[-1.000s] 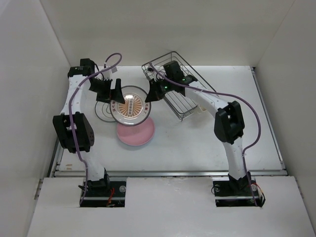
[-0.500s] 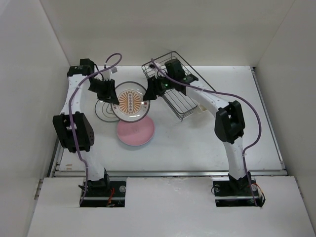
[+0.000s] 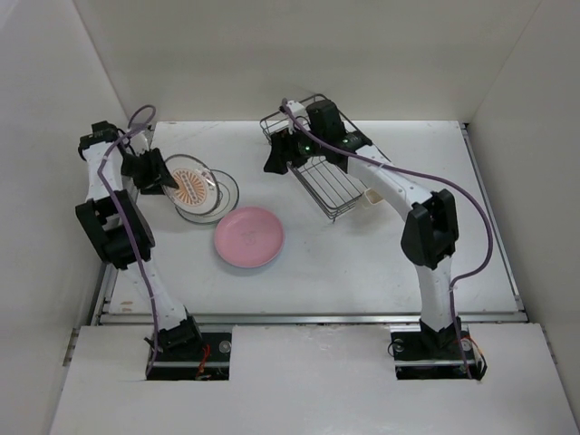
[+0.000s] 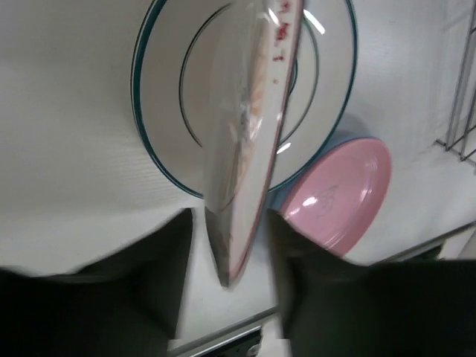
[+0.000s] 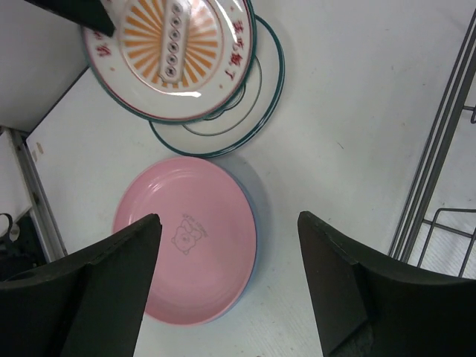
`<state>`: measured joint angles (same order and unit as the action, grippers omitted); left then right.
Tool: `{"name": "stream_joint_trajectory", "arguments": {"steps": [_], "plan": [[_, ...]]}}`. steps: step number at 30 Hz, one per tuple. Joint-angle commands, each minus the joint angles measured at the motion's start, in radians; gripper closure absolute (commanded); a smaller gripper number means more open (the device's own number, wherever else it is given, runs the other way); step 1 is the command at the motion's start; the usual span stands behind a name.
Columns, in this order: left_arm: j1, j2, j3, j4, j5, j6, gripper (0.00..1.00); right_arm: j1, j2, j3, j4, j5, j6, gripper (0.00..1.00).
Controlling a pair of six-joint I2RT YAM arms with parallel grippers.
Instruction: Unload the plates from the dish rack
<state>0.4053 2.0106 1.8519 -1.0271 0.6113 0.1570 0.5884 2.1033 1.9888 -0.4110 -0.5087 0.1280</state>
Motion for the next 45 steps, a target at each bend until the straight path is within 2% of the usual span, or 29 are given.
{"name": "stream_joint_trajectory", "arguments": {"steps": [1, 2, 3, 4, 5, 10, 11, 15, 18, 20, 22, 23, 24, 25, 26, 28, 33, 39, 45], "plan": [[-0.023, 0.037, 0.065, -0.089, 0.01, -0.013, 0.5, 0.001, -0.051, 0.024, 0.018, 0.012, 0.001, 0.2], [-0.032, 0.046, 0.088, -0.099, -0.01, -0.013, 0.37, 0.001, -0.051, 0.024, 0.018, 0.012, 0.001, 0.2], [-0.042, 0.047, 0.098, -0.099, -0.042, -0.004, 0.29, 0.001, -0.051, 0.024, 0.018, 0.012, 0.001, 0.2], [-0.058, 0.047, 0.098, -0.099, -0.1, -0.004, 0.11, 0.001, -0.051, 0.024, 0.018, 0.012, 0.001, 0.2], [-0.059, 0.033, 0.108, -0.099, -0.123, -0.004, 0.0, 0.001, -0.051, 0.024, 0.018, 0.012, 0.001, 0.2], [-0.14, -0.036, 0.17, -0.108, -0.263, 0.065, 0.0, 0.001, -0.06, 0.024, 0.018, 0.012, 0.001, 0.2], [-0.154, -0.052, 0.181, -0.122, -0.359, 0.076, 0.0, 0.001, -0.06, 0.024, 0.018, 0.012, -0.008, 0.2], [-0.177, -0.099, 0.193, -0.111, -0.563, 0.072, 0.0, 0.001, -0.06, 0.024, 0.009, 0.035, -0.008, 0.2], [-0.177, -0.134, 0.184, -0.071, -0.694, 0.009, 0.0, -0.009, -0.071, 0.024, 0.0, 0.172, 0.011, 0.2], [-0.177, -0.163, 0.139, -0.045, -0.754, -0.043, 0.0, -0.009, -0.106, 0.024, 0.0, 0.448, 0.051, 0.2], [-0.177, -0.19, 0.098, 0.011, -0.848, -0.072, 0.0, -0.009, -0.13, 0.01, 0.0, 0.708, 0.146, 0.13], [-0.177, -0.202, 0.049, 0.033, -0.882, -0.088, 0.0, -0.018, -0.146, -0.022, 0.0, 0.998, 0.178, 0.09], [-0.177, -0.228, 0.026, 0.053, -0.915, -0.111, 0.0, -0.027, -0.178, -0.037, 0.0, 1.148, 0.212, 0.0], [-0.177, -0.24, 0.004, 0.088, -0.968, -0.123, 0.0, -0.027, -0.195, -0.054, 0.0, 1.285, 0.263, 0.0], [-0.177, -0.259, -0.028, 0.1, -0.99, -0.151, 0.0, -0.056, -0.228, -0.082, 0.0, 1.49, 0.274, 0.0], [-0.166, -0.271, -0.049, 0.122, -1.03, -0.186, 0.0, -0.088, -0.261, -0.103, 0.0, 1.594, 0.274, 0.0], [-0.141, -0.271, -0.059, 0.133, -1.166, -0.235, 0.0, -0.186, -0.351, -0.189, 0.0, 1.569, 0.274, 0.0], [-0.141, -0.297, -0.137, 0.162, -1.096, -0.226, 0.0, -0.199, -0.347, -0.194, -0.07, 1.494, 0.274, 0.0], [-0.141, -0.308, -0.137, 0.162, -1.096, -0.226, 0.0, -0.199, -0.347, -0.174, -0.107, 1.483, 0.321, 0.0]]}}
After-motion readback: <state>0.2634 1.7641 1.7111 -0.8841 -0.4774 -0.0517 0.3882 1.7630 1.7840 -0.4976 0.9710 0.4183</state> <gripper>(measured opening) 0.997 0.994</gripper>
